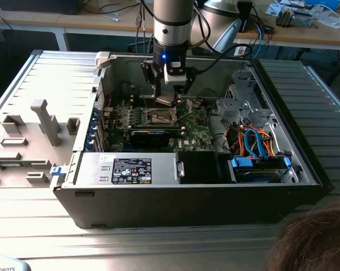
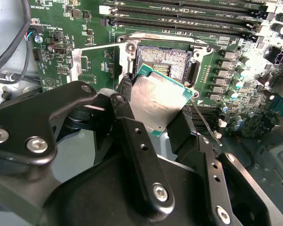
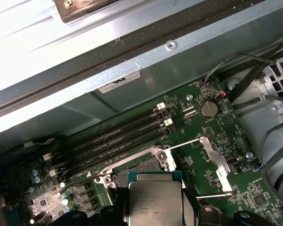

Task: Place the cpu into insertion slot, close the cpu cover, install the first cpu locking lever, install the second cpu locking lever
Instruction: 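Place the cpu into insertion slot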

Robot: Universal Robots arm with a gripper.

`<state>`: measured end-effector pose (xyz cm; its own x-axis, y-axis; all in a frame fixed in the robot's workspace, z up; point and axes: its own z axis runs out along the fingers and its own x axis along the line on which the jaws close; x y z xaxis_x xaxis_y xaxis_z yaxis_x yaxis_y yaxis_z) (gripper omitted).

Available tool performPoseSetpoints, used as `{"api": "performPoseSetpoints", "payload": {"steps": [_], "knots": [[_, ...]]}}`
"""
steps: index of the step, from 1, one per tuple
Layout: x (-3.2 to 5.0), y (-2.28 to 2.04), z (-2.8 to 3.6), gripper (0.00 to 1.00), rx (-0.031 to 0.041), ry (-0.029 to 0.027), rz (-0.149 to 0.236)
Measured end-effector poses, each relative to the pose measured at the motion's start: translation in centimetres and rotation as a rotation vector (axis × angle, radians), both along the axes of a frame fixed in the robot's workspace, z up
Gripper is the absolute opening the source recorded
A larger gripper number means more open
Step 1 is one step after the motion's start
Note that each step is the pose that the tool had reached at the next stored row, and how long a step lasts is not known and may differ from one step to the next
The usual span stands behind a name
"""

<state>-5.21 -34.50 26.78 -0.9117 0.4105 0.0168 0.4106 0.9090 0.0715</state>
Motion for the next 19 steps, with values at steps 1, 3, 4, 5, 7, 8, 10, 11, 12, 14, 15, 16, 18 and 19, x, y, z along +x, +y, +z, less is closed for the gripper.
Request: {"api": "performPoseSetpoints", "payload": {"steps": [1,3,4,5,7,8,10,11,12,14,15,16,18,19], "knots": [[0.00,0.00,0.00,0.55,0.0000,0.0000,-0.001],[0.00,0.00,0.00,0.55,0.0000,0.0000,-0.004],[0.00,0.00,0.00,0.55,0.0000,0.0000,-0.005],[0.00,0.00,-0.01,0.55,0.0000,0.0000,-0.006],[0.00,0.00,-0.01,0.55,0.0000,0.0000,-0.008],[0.00,0.00,-0.01,0.55,0.0000,0.0000,-0.009],[0.00,0.00,-0.01,0.55,0.0000,0.0000,-0.011],[0.00,0.00,-0.01,0.55,0.0000,0.0000,-0.012],[0.00,0.00,-0.02,0.55,0.0000,0.0000,-0.013],[0.00,0.00,-0.02,0.55,0.0000,0.0000,-0.014],[0.00,0.00,-0.02,0.55,0.0000,0.0000,-0.015],[0.00,0.00,-0.02,0.55,0.0000,0.0000,-0.016],[0.00,0.00,-0.02,0.55,0.0000,0.0000,-0.018],[0.00,0.00,-0.02,0.55,0.0000,0.0000,-0.019]]}}
